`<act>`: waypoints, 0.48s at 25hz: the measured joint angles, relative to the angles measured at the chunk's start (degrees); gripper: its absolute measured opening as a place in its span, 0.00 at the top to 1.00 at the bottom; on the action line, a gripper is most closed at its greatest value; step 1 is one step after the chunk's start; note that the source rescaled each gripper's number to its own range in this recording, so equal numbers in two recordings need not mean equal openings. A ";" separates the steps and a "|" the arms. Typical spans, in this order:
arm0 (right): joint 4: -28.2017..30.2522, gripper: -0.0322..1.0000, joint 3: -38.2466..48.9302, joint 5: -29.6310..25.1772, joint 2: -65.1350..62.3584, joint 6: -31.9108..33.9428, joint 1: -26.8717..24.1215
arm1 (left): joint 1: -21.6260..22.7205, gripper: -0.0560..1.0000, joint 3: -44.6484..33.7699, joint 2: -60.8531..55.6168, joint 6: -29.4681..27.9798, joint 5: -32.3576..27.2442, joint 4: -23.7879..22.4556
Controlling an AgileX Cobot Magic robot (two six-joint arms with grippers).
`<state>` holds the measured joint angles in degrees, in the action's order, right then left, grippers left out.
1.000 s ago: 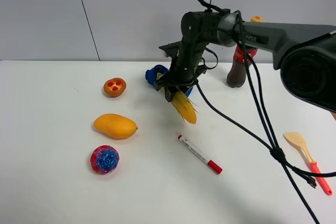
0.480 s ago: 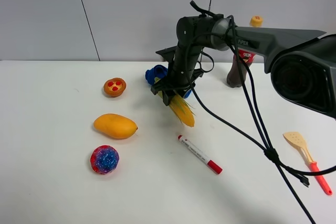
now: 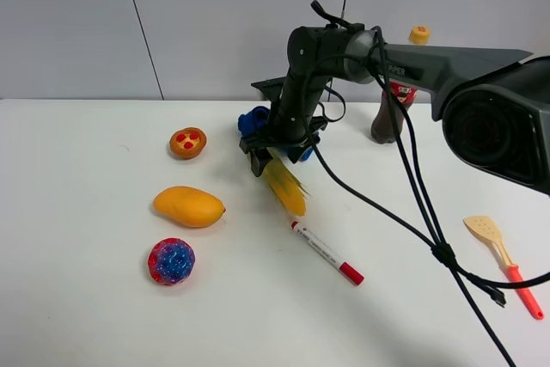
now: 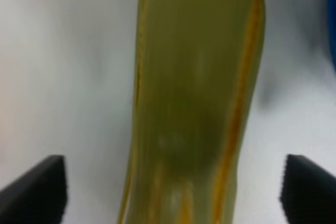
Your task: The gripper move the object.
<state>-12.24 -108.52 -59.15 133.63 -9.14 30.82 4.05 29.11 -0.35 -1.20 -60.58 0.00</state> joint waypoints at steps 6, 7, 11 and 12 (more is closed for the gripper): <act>0.06 0.17 0.00 2.04 0.00 1.60 0.92 | 0.00 0.00 0.00 0.00 0.00 0.00 0.00; 0.06 0.17 0.00 2.04 0.00 1.72 1.07 | 0.00 0.00 0.00 0.00 0.00 0.00 0.00; 0.18 0.17 0.00 2.08 0.00 1.84 1.59 | 0.00 0.00 0.00 0.00 0.00 0.00 0.00; 0.32 0.16 0.00 2.08 0.00 2.08 1.75 | 0.00 0.00 0.00 0.00 0.00 0.00 0.00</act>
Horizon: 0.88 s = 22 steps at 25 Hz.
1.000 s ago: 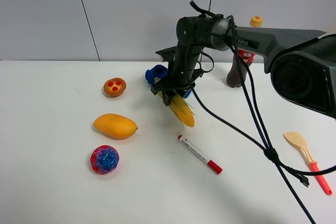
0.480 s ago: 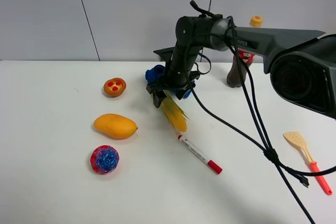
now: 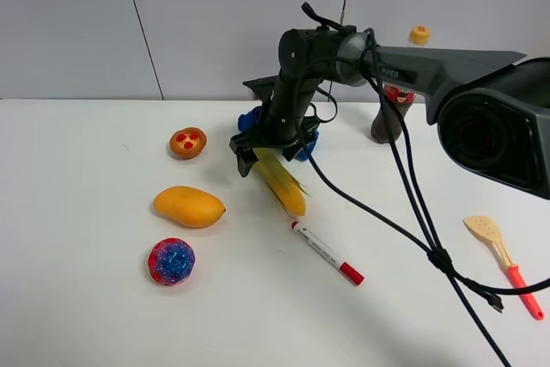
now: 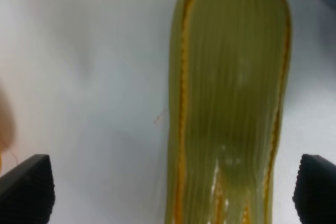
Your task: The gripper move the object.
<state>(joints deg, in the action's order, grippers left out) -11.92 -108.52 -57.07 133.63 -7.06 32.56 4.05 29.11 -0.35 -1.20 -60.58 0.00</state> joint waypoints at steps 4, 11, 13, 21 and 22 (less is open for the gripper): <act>1.46 0.16 0.00 1.01 -1.31 1.98 0.39 | 0.00 0.00 0.00 0.00 0.00 0.00 0.00; 5.22 0.16 0.00 4.12 -11.65 5.27 0.52 | 0.00 0.00 0.00 0.00 0.00 0.00 0.00; 6.88 0.16 0.00 4.17 -15.40 7.06 0.52 | 0.00 0.00 0.00 0.00 0.00 0.00 0.00; 11.01 0.16 0.00 3.01 -31.04 10.69 -7.23 | 0.00 0.00 0.00 0.00 0.00 0.00 0.00; 11.55 0.16 0.00 2.10 -33.04 10.74 -8.98 | 0.00 0.00 0.00 0.00 0.00 0.00 0.00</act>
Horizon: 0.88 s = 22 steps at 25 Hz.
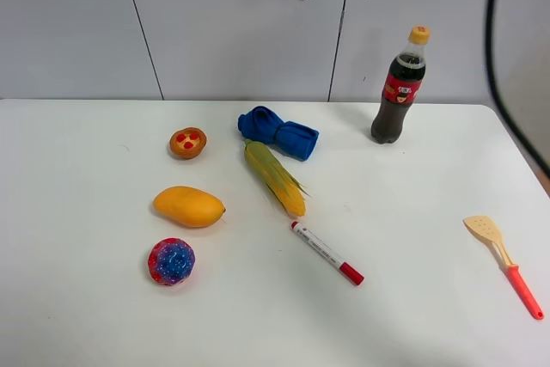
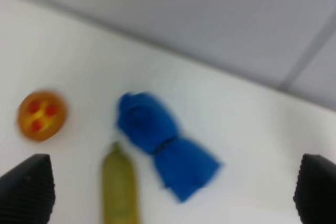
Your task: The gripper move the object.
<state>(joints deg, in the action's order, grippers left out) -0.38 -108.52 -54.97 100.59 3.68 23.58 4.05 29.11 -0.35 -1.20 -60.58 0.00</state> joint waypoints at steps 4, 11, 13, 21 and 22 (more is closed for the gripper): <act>1.97 0.16 1.09 -1.87 -8.33 0.39 -6.99 | 0.00 0.00 0.00 0.00 0.00 0.00 0.00; 3.81 0.16 18.55 2.33 -30.20 0.41 -23.27 | 0.00 0.00 0.00 0.00 0.00 0.00 0.00; 3.60 0.16 27.32 4.66 -37.79 0.41 -28.75 | 0.00 0.00 0.00 0.00 0.00 0.00 0.00; 0.03 0.17 55.28 10.21 -74.88 0.36 -37.72 | 0.00 0.00 0.00 0.00 0.00 0.00 0.00; -0.23 0.18 57.24 8.67 -78.90 0.11 -37.72 | 0.00 0.00 0.00 0.00 0.00 0.00 0.00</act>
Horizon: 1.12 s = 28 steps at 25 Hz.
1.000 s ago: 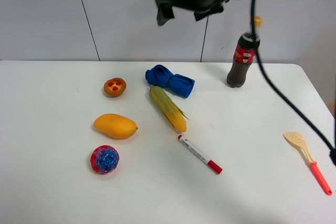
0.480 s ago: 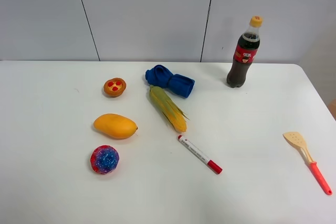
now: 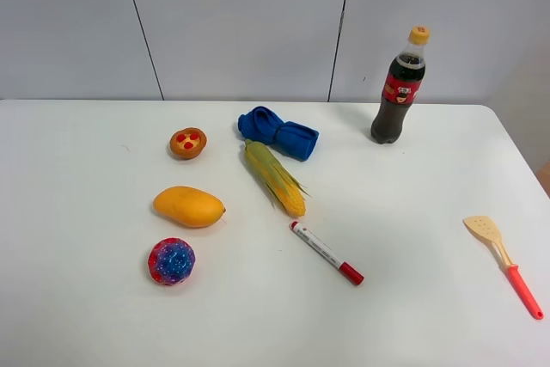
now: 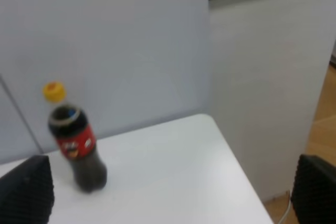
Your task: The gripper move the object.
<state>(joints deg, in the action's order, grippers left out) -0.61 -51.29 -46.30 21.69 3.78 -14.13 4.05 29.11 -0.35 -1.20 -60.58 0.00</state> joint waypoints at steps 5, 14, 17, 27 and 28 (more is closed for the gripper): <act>0.20 0.18 3.27 -12.60 -13.58 -5.01 0.00 | 0.00 0.00 0.00 0.00 0.00 0.00 0.00; -0.23 0.19 15.67 -17.11 -19.14 -6.74 2.36 | 0.00 0.00 0.00 0.00 0.00 0.00 0.00; -0.25 0.23 20.63 -15.41 -19.14 -5.48 2.70 | 0.00 0.00 0.00 0.00 0.00 0.00 0.00; -0.25 0.23 22.90 -14.53 -21.79 -5.11 8.44 | 0.00 0.00 0.00 0.00 0.00 0.00 0.00; -0.18 0.23 22.90 -14.53 -21.79 -5.06 9.27 | 0.00 0.00 0.00 0.00 0.00 0.00 0.00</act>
<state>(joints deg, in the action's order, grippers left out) -0.79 -28.39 -60.83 -0.11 -1.28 -4.87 4.05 29.11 -0.35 -1.20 -60.58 0.00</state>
